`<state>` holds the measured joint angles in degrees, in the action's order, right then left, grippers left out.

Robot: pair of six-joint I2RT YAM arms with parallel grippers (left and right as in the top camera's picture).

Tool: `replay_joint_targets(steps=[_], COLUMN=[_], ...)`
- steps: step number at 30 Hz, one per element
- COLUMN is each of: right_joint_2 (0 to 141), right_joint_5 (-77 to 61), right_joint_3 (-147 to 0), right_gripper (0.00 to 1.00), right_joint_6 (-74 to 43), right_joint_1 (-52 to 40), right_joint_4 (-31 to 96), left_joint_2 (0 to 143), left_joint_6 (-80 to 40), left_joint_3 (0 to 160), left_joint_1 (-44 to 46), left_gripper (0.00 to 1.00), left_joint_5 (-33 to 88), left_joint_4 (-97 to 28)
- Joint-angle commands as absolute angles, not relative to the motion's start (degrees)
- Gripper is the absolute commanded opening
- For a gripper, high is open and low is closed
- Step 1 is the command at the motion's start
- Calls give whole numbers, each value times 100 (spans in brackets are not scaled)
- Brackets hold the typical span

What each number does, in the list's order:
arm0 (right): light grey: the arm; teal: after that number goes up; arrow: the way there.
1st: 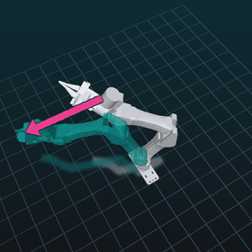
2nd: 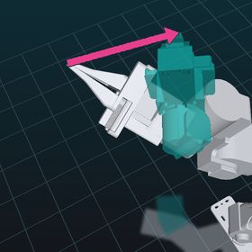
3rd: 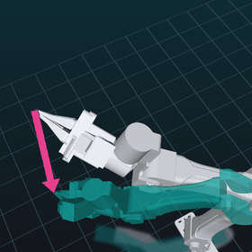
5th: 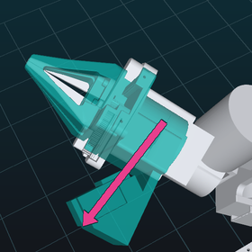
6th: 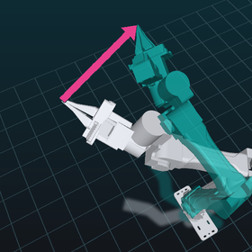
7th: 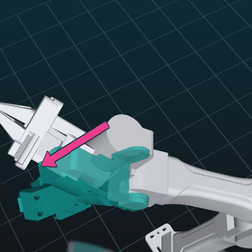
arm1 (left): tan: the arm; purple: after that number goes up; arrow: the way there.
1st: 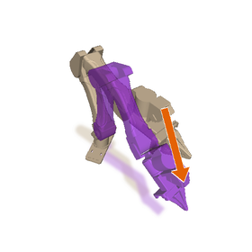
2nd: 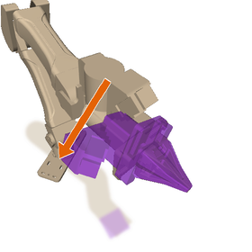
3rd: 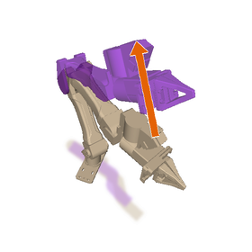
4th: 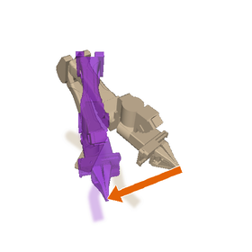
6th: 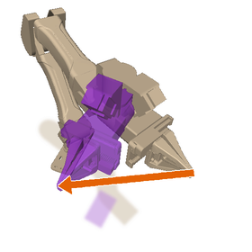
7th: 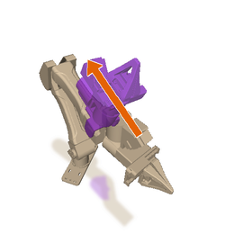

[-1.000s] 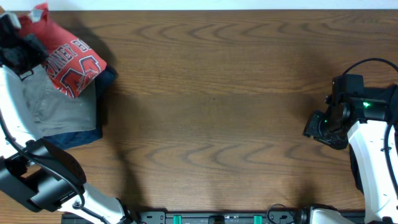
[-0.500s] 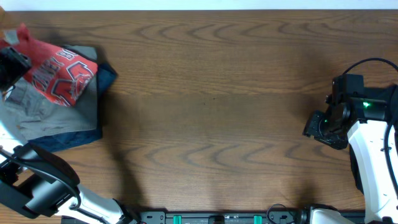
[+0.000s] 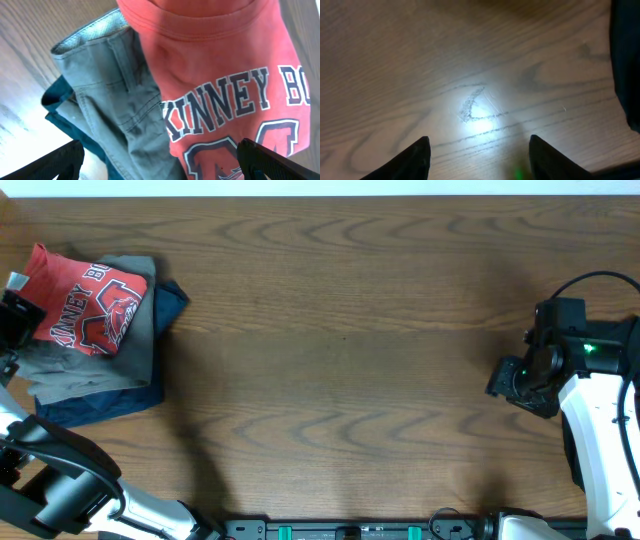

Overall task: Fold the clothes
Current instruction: 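Release the shirt on the stack and pull the left gripper back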

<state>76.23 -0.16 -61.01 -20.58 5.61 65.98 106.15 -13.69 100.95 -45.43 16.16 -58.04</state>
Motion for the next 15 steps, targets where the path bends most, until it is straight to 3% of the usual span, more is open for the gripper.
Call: replay_joint_targets(steps=[1, 7, 15], right_joint_2=[7564, 7581, 7920], right_joint_5=[62, 40, -676], right_joint_3=[-6187, -6180, -6169], right_gripper=[66, 76, 96], right_joint_6=[-2053, -2082, -2095], right_joint_1=[604, 602, 593], right_joint_4=[6495, 5900, 4613], left_joint_2=[10619, 10608, 10634], left_joint_6=[-1181, -569, -189], left_joint_3=[10068, 10068, 10066], left_joint_1=[-4412, -3673, -1702], left_gripper=[98, 98, 98], left_joint_5=[2279, 2788, 2486], left_joint_4=[-5686, -5568, -5629])
